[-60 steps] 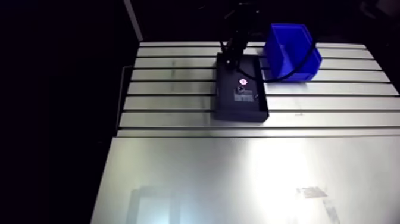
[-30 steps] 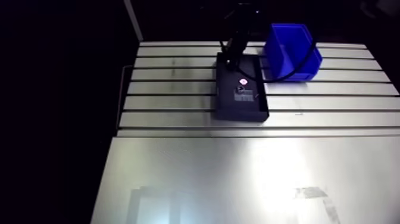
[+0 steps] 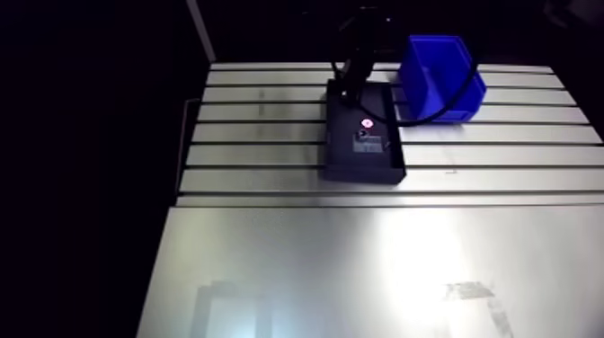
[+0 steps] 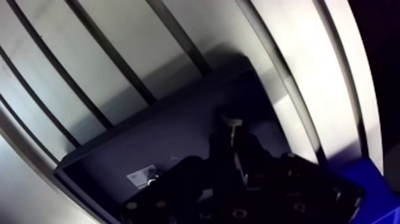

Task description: Pick up the M10 bolt from the tray and put it into the blue bin.

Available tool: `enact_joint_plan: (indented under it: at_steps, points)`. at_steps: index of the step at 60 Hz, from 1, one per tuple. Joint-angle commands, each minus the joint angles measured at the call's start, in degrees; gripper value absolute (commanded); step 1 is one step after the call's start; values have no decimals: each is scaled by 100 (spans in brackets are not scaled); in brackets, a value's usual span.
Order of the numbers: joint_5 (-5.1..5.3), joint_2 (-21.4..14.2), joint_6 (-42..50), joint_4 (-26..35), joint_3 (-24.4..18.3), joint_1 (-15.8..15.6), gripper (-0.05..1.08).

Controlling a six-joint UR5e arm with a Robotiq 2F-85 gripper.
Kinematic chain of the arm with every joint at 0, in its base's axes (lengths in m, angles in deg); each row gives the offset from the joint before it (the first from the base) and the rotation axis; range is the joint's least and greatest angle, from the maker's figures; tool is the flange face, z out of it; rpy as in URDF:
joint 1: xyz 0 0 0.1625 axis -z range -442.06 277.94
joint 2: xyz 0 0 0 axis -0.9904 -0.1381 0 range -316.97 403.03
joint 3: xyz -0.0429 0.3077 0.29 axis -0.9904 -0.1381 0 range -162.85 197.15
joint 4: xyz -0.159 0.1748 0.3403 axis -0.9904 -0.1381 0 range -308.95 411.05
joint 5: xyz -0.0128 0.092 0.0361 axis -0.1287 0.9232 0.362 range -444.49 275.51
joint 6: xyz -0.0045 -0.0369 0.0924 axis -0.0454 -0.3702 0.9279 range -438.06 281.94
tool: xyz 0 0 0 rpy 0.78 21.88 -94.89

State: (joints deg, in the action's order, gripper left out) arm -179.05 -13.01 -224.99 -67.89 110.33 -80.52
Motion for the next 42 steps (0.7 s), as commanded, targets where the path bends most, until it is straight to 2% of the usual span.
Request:
enact_joint_plan:
  at_steps: [1, 19, 42]
  points:
    - [13, -7, 0, -11, -14, 30, 89]
    - [39, -93, -17, 14, -42, 30, 101]
    - [30, -544, -17, 213, 20, 46, 104]
